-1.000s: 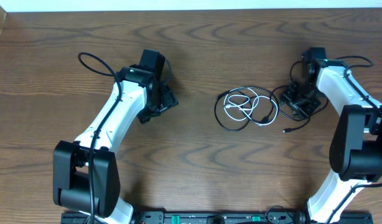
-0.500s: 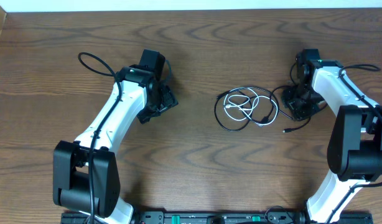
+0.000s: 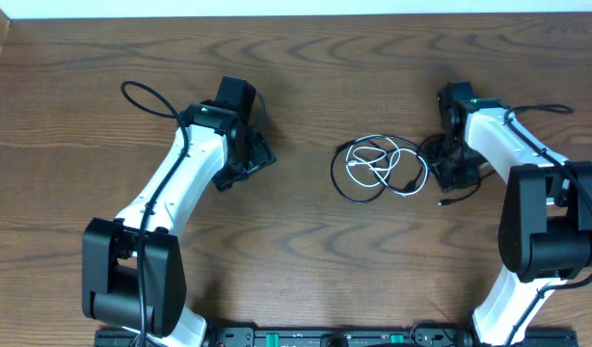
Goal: Untangle cables
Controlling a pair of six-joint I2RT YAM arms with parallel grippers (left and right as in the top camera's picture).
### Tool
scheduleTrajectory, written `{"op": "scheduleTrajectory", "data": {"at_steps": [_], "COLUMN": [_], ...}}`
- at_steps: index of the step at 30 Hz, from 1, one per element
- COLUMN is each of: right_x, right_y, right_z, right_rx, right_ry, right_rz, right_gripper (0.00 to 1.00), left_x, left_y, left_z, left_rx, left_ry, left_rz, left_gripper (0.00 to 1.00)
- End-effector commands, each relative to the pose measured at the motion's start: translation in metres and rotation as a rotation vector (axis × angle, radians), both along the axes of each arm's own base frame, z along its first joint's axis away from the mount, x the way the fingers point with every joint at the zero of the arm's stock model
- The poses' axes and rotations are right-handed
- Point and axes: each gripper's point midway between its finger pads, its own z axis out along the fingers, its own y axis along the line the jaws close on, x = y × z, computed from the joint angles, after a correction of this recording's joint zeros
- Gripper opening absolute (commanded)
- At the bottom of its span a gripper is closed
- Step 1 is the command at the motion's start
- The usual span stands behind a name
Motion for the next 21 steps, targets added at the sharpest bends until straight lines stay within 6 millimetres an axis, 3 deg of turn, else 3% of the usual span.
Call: {"op": "scheduleTrajectory", "data": {"at_steps": [1, 6, 7, 10, 13, 18, 21], "right_x": [-0.013, -0.011, -0.011, -0.008, -0.004, 0.032, 0.057], "right_y": [-0.008, -0.012, -0.012, -0.016, -0.032, -0.064, -0.071], "right_z": [-0.018, -0.021, -0.021, -0.018, -0.002, 0.082, 0.17], "right_rx": [-0.035, -0.016, -0.015, -0.011, -0.024, -0.051, -0.126], "right_ry": [0.016, 0.007, 0.005, 0.004, 0.008, -0.131, -0.341], "right_rz": [-0.069, -0.05, -0.043, 0.038, 0.051, 0.217, 0.398], "right_gripper": [0.49, 0.45, 0.38, 0.02, 0.01, 0.01, 0.01], "left_x": [-0.001, -0.001, -0.001, -0.001, -0.001, -0.001, -0.001], "left_y": [0.003, 0.003, 0.003, 0.003, 0.003, 0.003, 0.003], "left_z": [-0.004, -0.004, -0.004, -0.004, -0.004, -0.004, -0.004], "left_rx": [0.019, 0.019, 0.019, 0.019, 0.019, 0.019, 0.019], "left_ry": [0.009, 0.009, 0.009, 0.009, 0.009, 0.009, 0.009], "left_rz": [0.003, 0.003, 0.003, 0.003, 0.003, 0.003, 0.003], "left_gripper": [0.78, 0.78, 0.78, 0.78, 0.78, 0.78, 0.78]}}
